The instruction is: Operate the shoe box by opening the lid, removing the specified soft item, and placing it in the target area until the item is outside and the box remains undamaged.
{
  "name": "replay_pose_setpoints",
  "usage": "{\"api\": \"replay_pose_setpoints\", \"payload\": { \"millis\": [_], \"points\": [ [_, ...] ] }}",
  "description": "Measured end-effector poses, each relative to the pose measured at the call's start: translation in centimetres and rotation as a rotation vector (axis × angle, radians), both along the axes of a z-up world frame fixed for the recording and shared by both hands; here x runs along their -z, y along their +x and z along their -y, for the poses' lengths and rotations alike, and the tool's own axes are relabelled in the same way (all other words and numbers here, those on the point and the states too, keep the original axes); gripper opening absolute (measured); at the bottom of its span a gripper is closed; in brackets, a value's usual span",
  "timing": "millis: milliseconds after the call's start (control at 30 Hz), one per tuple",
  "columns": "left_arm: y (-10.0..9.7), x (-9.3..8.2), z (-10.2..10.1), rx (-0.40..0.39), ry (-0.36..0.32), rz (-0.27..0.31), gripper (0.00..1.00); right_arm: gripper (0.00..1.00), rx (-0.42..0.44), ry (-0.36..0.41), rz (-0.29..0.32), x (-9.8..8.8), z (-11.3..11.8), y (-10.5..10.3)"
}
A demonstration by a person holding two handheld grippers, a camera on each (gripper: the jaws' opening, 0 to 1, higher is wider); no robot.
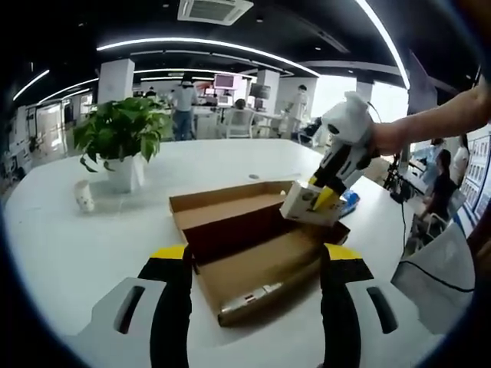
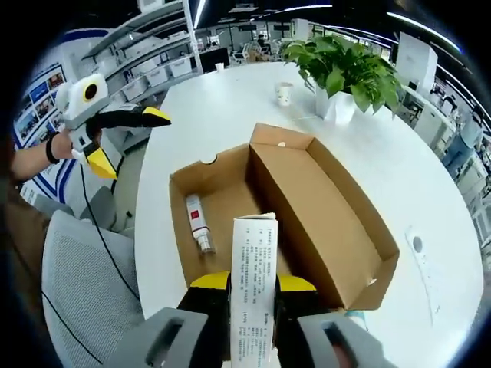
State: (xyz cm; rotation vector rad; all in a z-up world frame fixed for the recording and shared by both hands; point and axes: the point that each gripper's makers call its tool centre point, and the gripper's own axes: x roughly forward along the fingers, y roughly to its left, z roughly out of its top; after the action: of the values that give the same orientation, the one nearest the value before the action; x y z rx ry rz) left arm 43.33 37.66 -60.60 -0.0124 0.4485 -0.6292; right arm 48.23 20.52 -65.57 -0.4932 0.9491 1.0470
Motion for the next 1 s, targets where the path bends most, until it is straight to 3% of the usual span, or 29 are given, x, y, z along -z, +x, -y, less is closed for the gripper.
{"api": "replay_pose_setpoints", "payload": {
  "millis": [467, 1000],
  "points": [
    [-0.2, -0.1, 1.6, 0.039, 0.002, 0.006, 0.67, 0.16, 0.037, -0.024, 0.038, -1.6, 4.1, -0.5],
    [0.1, -0.7, 4.1, 0.101, 0.019, 0.01, 0.67, 0.16, 0.121, -0.067, 0.007, 0.1, 10.2, -2.5]
  ]
}}
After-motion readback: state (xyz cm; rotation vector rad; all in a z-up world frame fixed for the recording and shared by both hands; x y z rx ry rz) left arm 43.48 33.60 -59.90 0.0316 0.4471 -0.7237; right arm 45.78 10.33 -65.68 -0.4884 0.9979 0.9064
